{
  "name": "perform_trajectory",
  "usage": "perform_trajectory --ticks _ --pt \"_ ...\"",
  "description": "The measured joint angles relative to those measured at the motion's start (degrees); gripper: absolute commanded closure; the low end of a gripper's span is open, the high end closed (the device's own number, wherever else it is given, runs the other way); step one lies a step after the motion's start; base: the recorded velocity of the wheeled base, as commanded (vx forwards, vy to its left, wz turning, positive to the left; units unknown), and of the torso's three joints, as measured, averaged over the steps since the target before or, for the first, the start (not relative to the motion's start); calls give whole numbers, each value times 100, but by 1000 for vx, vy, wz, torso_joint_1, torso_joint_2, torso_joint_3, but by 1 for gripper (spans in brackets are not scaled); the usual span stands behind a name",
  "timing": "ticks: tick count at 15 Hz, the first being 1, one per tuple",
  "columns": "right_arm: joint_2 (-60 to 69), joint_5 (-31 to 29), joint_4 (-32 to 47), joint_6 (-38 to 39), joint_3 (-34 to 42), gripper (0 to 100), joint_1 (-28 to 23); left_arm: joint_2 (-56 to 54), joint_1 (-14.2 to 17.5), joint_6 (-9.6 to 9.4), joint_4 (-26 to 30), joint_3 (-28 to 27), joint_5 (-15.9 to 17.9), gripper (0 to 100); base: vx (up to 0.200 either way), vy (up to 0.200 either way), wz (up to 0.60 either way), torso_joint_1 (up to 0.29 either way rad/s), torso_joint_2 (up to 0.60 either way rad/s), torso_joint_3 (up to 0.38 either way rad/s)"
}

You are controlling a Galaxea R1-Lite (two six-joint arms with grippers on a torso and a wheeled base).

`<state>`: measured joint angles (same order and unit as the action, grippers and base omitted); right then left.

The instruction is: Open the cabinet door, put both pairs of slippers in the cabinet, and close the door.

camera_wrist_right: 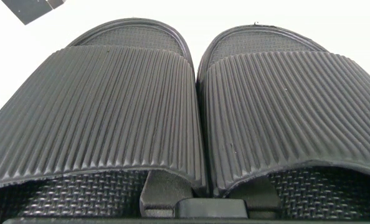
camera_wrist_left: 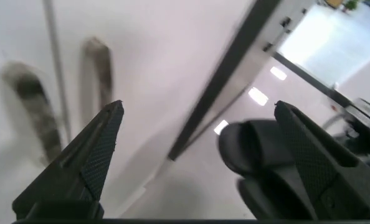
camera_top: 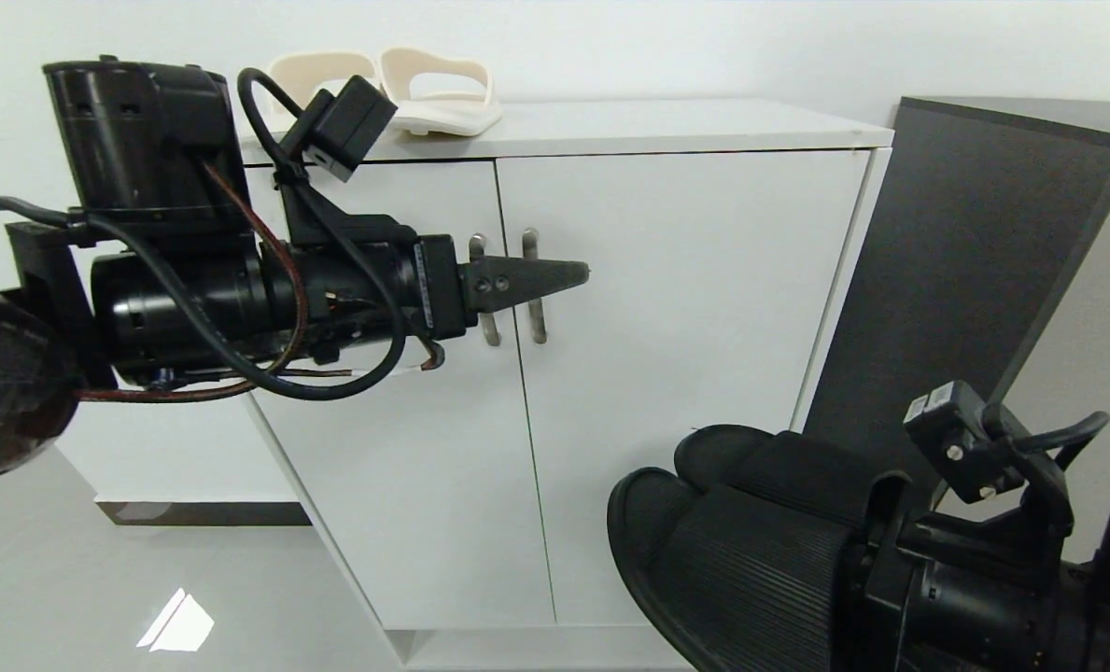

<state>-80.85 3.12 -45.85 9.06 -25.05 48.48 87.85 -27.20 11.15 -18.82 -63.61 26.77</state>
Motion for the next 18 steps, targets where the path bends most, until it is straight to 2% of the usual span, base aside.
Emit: perform_trajectory --ticks 3,7,16,17,18 --pt "9 2 -2 -9 11 100 0 210 50 -2 -178 -69 -241 0 0 0 0 0 0 0" --pt "15 2 0 -9 17 100 0 367 171 0 -187 -133 -250 0 0 0 0 0 0 0" --pt "102 10 0 -11 28 100 0 700 165 23 -204 -402 -215 0 0 0 0 0 0 0" --pt "117 35 0 -11 28 100 0 713 154 23 -204 -405 -222 100 0 0 0 0 0 0" --pt "139 106 0 -11 50 100 0 722 143 23 -202 -406 -234 100 0 0 0 0 0 0"
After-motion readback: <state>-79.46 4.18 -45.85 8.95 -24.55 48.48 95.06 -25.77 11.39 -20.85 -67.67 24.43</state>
